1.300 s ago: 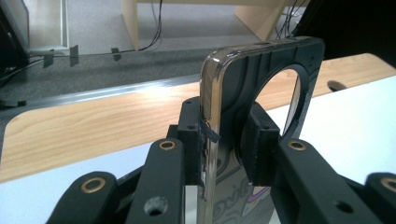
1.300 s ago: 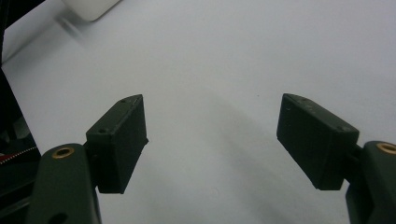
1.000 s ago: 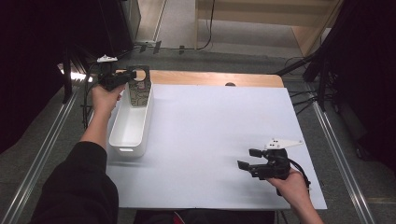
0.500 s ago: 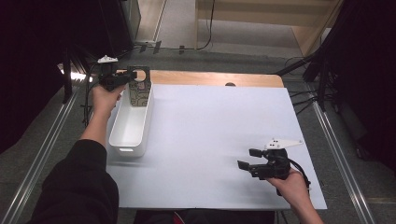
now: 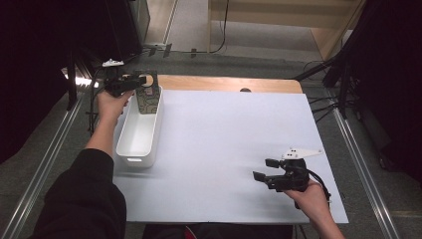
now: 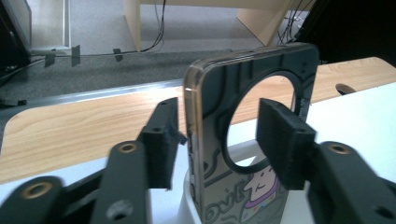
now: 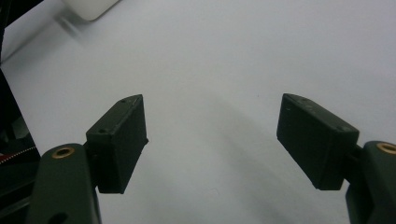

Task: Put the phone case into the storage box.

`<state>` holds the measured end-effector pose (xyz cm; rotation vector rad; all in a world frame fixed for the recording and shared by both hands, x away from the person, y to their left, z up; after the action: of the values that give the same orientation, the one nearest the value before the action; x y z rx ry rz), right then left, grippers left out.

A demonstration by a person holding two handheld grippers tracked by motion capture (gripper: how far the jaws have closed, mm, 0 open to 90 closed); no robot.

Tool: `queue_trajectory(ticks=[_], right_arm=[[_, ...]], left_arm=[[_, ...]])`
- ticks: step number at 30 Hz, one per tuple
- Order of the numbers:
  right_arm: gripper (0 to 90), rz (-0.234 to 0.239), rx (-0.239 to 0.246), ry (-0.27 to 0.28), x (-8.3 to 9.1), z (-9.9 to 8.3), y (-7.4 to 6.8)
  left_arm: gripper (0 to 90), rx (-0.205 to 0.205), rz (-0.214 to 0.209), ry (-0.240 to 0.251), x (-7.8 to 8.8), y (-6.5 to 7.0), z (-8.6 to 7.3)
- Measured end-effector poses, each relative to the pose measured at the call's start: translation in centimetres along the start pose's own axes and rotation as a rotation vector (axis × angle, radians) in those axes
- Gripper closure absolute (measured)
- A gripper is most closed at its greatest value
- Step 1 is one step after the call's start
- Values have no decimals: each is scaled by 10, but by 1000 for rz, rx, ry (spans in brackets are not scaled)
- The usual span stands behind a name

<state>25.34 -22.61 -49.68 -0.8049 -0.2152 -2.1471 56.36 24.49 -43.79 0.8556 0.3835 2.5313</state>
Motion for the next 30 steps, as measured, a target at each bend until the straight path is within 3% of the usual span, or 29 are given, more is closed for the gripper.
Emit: queue_trajectory(ticks=[5,12,30], right_arm=[[235,0,2,-1,0,0,0],[235,1,2,-4,0,0,0],[235,3,3,-2,-1,2,0]], left_arm=[[385,18,-4,-9,2,-2,1],[385,21,0,-11,8,-1,3],[353,43,-4,-77,27,4,3]])
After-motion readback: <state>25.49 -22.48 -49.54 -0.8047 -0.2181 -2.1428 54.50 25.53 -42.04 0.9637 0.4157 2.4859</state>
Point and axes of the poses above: each handheld gripper's, and its own axes: x roughly backward along the jaws, z roughly out of its top, y roughly to its right, the point moved 4 cm from there along -x, roughly forward along the jaws, and after that the axes turned 15 degrees about x, right-handed, at the moved point
